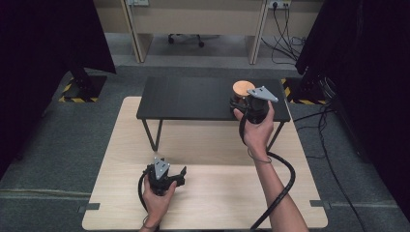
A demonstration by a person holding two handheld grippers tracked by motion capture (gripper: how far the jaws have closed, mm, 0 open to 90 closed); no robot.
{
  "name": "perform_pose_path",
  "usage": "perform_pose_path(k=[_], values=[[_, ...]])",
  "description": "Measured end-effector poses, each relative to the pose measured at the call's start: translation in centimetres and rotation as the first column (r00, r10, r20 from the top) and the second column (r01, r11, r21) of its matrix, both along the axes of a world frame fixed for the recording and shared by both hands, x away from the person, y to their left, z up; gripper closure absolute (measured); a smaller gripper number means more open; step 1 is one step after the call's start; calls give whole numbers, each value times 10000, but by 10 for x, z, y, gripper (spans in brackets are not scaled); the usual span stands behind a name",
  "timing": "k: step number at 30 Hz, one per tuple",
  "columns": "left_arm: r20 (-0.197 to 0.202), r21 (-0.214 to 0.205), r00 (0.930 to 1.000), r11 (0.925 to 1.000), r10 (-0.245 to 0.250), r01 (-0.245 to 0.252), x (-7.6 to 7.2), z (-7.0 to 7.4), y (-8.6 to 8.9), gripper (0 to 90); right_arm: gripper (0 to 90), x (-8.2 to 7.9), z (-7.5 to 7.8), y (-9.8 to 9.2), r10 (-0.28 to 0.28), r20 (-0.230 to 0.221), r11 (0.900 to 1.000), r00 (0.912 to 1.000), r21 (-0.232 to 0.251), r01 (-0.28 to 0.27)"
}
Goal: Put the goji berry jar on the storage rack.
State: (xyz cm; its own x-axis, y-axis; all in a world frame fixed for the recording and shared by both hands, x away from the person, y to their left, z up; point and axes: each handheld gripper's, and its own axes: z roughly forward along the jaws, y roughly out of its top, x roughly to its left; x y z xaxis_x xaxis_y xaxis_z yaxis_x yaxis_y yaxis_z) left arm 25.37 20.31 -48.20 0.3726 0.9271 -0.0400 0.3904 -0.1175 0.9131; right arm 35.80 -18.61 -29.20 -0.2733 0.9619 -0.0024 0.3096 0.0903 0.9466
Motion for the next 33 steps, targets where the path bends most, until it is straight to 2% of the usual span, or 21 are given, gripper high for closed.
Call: perform_pose_path(k=[8, 11, 15, 27, 33], values=[[-2, -5, 10000, 10000, -21, 21, 0, 0, 0, 59, 250, 0, 0, 0, 3, 2, 10000, 10000, 12, -3], [-3, -9, 10000, 10000, -24, 24, 0, 0, 0, 59, 125, -1, -2, -1, 18, 53, 9999, 10000, 160, -19], [-6, -8, 10000, 10000, -24, 24, 0, 0, 0, 59, 55, -3, -1, -2, 168, 27, 9997, 9999, 182, -168], [-2, -22, 10000, 10000, -30, 30, 0, 0, 0, 59, 29, -5, -3, -1, 116, 164, 9998, 9998, 176, -119], [8, -25, 10000, 10000, -34, 34, 0, 0, 0, 59, 23, -11, -5, -3, 232, 265, 9996, 9994, 183, -237]])
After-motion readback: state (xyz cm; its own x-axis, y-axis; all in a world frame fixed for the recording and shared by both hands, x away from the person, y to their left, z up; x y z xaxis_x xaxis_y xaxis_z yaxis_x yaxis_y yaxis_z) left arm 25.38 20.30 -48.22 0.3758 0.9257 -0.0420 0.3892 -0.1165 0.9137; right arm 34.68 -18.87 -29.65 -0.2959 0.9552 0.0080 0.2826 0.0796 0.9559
